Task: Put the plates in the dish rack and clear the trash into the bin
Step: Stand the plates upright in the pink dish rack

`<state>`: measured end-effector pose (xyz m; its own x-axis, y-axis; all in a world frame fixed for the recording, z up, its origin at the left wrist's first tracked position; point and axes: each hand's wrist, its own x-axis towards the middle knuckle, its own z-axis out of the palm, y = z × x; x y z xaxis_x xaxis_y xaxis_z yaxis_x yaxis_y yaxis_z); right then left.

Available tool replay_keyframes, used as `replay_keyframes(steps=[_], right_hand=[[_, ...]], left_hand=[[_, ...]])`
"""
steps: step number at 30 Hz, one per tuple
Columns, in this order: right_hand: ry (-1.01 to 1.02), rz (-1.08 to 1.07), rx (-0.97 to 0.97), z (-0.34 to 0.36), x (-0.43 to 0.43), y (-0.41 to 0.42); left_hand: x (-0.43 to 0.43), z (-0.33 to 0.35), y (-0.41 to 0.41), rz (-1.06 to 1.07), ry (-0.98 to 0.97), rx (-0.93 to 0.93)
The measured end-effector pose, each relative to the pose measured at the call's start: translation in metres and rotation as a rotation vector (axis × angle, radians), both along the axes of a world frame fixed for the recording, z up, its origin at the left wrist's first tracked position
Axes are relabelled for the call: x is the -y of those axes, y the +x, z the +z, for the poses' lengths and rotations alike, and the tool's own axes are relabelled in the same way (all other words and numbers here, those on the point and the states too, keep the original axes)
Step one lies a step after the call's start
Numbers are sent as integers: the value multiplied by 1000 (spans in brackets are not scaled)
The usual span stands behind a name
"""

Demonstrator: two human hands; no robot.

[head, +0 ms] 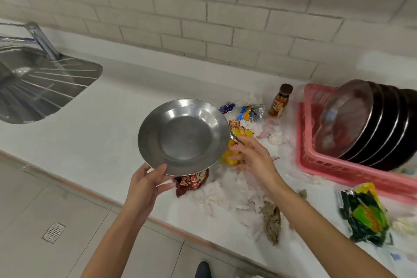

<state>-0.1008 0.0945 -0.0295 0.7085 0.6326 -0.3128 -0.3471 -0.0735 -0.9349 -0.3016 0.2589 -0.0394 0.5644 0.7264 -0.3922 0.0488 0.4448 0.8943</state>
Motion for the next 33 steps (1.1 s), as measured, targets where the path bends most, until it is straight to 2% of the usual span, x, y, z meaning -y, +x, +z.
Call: replay_keyframes(steps=[5,13,22,27,33], right_hand=[[132,-123,-71,8,30,6],[66,-259,48,7,93,18],[-106,-376,372,35,150,45],[-221,-463,614,72,176,75],[-429,-461,942,135,192,114]], left_hand=[[37,13,25,-163,30,33],[76,5,61,-352,63,9],[118,-4,109,-572,3,-5],[149,5,147,-681,78,13],[166,14,196,-754,223,12]])
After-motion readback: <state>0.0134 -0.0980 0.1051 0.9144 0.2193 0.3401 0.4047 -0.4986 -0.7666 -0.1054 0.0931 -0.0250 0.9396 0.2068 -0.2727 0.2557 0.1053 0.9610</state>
